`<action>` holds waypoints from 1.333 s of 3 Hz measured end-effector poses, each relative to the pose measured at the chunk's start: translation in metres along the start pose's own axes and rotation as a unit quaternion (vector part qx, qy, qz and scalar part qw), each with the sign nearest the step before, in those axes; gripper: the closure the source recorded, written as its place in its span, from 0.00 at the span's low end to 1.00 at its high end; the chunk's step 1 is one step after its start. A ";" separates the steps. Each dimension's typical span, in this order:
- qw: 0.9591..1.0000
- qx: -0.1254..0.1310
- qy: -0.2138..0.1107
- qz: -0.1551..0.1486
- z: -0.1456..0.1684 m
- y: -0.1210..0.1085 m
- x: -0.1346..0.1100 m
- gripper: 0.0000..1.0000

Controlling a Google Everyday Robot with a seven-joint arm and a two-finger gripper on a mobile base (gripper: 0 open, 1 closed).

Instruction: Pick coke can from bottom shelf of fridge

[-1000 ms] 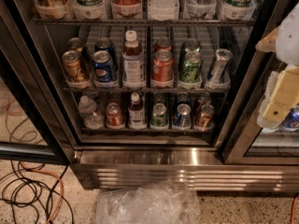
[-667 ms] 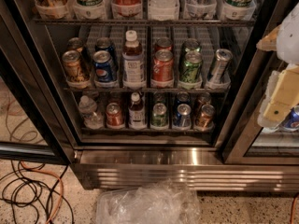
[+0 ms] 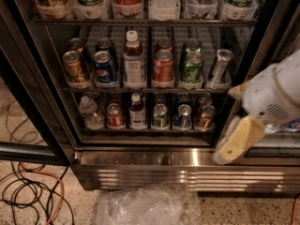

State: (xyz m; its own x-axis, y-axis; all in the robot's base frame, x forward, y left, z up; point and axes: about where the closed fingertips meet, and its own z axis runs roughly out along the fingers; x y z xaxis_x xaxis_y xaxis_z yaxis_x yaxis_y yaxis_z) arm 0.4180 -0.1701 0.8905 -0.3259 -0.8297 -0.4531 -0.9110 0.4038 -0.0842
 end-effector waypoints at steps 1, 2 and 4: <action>0.993 -0.078 -0.077 0.037 0.083 0.036 -0.020 0.00; 0.989 -0.095 -0.102 0.052 0.091 0.045 -0.034 0.00; 0.986 -0.086 -0.125 0.075 0.109 0.052 -0.030 0.00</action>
Offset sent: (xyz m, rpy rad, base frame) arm -0.0047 0.0555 -0.0612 0.1856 0.0848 0.0153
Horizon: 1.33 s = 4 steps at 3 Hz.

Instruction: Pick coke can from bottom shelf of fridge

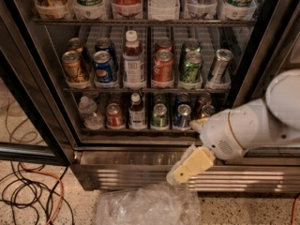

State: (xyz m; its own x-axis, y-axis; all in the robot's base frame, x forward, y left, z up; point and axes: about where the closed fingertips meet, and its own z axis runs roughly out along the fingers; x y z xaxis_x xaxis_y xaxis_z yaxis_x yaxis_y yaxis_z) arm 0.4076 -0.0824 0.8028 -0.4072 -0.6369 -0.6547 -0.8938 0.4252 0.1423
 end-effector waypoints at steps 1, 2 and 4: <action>0.999 -0.022 -0.041 0.021 0.063 0.025 0.019 0.00; 0.999 -0.002 -0.051 0.017 0.076 0.022 0.013 0.00; 0.996 0.009 -0.084 0.021 0.091 0.017 0.010 0.00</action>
Offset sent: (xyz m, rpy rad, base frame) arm -0.0165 0.0315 -0.0460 0.0822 0.0202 -0.0118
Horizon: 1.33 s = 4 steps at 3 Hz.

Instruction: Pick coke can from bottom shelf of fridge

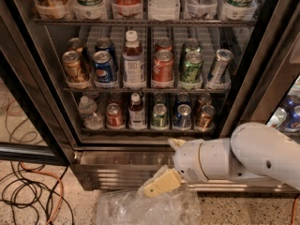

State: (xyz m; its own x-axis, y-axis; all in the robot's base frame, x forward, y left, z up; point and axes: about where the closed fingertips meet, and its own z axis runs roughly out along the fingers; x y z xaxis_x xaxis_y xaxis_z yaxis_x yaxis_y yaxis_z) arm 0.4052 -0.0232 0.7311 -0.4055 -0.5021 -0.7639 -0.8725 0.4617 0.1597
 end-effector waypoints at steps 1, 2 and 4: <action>0.994 0.043 -0.087 -0.040 0.027 -0.026 -0.025 0.00; 0.995 0.042 -0.087 -0.031 0.030 -0.022 -0.019 0.00; 0.987 0.070 -0.129 -0.072 0.093 -0.052 -0.019 0.00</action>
Offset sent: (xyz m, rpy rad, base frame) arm 0.0289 0.0125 -0.0004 0.0873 -0.1114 -0.0490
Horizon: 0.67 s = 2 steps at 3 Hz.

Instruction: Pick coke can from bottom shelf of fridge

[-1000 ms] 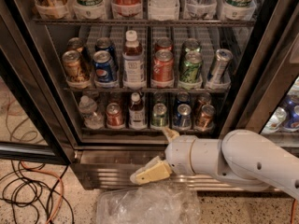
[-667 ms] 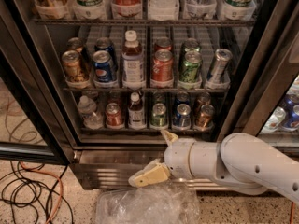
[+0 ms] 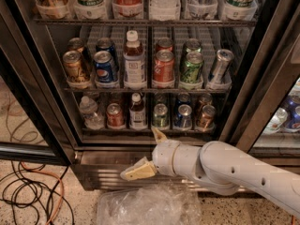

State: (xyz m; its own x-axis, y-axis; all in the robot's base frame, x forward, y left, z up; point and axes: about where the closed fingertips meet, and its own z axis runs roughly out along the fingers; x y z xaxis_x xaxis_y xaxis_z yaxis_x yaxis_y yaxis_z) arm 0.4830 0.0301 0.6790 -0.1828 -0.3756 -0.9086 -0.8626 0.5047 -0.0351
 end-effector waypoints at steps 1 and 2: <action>1.000 0.000 0.000 0.000 0.000 0.000 0.000 0.00; 1.000 0.003 -0.007 0.006 0.018 0.006 0.008 0.00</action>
Offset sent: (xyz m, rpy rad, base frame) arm 0.0064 0.0340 -0.0435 0.0441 0.0029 -0.0341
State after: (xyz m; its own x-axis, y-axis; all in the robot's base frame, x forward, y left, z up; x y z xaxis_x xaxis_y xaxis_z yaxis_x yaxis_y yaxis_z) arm 0.4849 0.0437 0.6636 -0.1870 -0.3592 -0.9143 -0.8578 0.5134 -0.0263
